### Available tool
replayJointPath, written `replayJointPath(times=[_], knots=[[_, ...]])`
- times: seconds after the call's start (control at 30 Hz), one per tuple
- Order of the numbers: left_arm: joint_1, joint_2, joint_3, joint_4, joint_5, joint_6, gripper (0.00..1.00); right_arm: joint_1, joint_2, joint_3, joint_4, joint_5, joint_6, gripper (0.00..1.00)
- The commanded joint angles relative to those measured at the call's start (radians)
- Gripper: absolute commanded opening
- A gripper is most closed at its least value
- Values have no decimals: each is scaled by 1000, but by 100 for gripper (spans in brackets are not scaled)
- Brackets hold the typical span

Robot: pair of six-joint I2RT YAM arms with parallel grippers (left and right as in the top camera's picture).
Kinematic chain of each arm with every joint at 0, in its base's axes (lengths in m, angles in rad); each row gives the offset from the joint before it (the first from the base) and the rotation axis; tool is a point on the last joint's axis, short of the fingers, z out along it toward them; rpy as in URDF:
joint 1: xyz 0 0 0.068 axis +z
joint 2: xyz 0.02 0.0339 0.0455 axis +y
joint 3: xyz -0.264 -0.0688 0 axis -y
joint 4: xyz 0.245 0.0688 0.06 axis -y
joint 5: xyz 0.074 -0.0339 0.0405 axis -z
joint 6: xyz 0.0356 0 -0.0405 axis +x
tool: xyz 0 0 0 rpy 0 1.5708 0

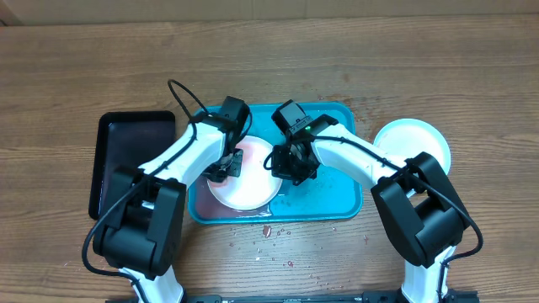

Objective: Clean dirty plates on tray and stack at the side

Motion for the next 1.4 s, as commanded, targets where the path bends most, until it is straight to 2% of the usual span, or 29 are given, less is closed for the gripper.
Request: replayJointPath(times=[0.0,0.07,0.13,0.23,0.4,0.5,0.6,0.73,0.87,0.93,1.0,1.1,1.13,1.27,1.37], knots=[[4,17,-21,-48,384,250,4,-27,26,-28,-3,-4,-3,4],[4,17,-21,-48,465,278,4,-44,26,-29,7,-30,-3,4],[4,17,-21,-30,477,264,4,-61,26,-30,25,-62,-19,4],[4,17,-21,2,480,198,4,-82,26,-42,64,-125,-48,4],[3,17,-21,82,607,141,4,-112,26,-93,145,-195,-48,4],[-3,17,-21,174,591,55,4,-114,26,-111,155,-195,-48,4],[-9,17,-21,253,481,-24,4,-113,26,-111,158,-195,-48,4],[-8,17,-21,301,235,-113,4,-113,26,-111,157,-192,-48,4],[-9,17,-21,293,-95,-174,4,-113,26,-111,156,-191,-48,4],[-8,17,-21,274,-214,-196,4,-113,26,-111,157,-191,-48,4],[-8,17,-21,248,-267,-195,4,-113,26,-111,157,-191,-48,4],[-9,17,-21,159,-207,-171,4,-113,26,-111,158,-190,-48,4],[-9,17,-21,105,-77,-86,4,-113,26,-111,158,-190,-48,4],[-9,17,-21,20,270,135,4,-113,26,-111,158,-191,-48,4],[-9,17,-21,-11,485,282,4,-113,26,-111,158,-191,-48,4]])
